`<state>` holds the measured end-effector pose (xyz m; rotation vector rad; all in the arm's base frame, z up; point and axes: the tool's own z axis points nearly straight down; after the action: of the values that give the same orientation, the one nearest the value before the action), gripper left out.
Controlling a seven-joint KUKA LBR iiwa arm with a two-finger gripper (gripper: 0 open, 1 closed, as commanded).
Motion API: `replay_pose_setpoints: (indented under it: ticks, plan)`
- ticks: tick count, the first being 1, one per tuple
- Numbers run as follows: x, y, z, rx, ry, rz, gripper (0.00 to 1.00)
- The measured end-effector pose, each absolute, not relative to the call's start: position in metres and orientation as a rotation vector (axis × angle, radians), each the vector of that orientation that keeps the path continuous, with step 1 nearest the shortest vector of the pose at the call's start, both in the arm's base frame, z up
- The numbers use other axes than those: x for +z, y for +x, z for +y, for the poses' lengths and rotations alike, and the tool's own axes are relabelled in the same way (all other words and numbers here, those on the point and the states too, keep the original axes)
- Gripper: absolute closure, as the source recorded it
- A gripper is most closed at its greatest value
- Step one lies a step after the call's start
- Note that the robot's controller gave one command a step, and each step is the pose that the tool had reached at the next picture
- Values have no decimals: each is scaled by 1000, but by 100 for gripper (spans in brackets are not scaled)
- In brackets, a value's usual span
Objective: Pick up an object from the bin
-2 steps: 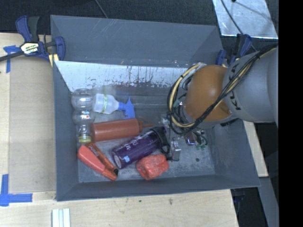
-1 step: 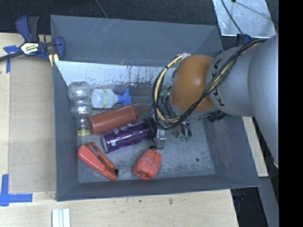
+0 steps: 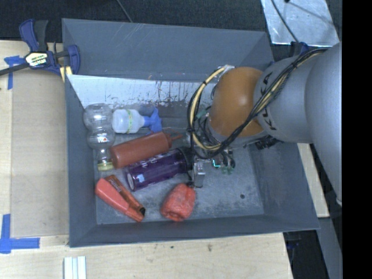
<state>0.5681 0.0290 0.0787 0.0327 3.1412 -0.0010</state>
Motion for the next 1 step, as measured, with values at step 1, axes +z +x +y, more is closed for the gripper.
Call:
replay_pose_setpoints:
  ticks: [1]
  plan:
    - [79,568,29,-1,33,3141,0]
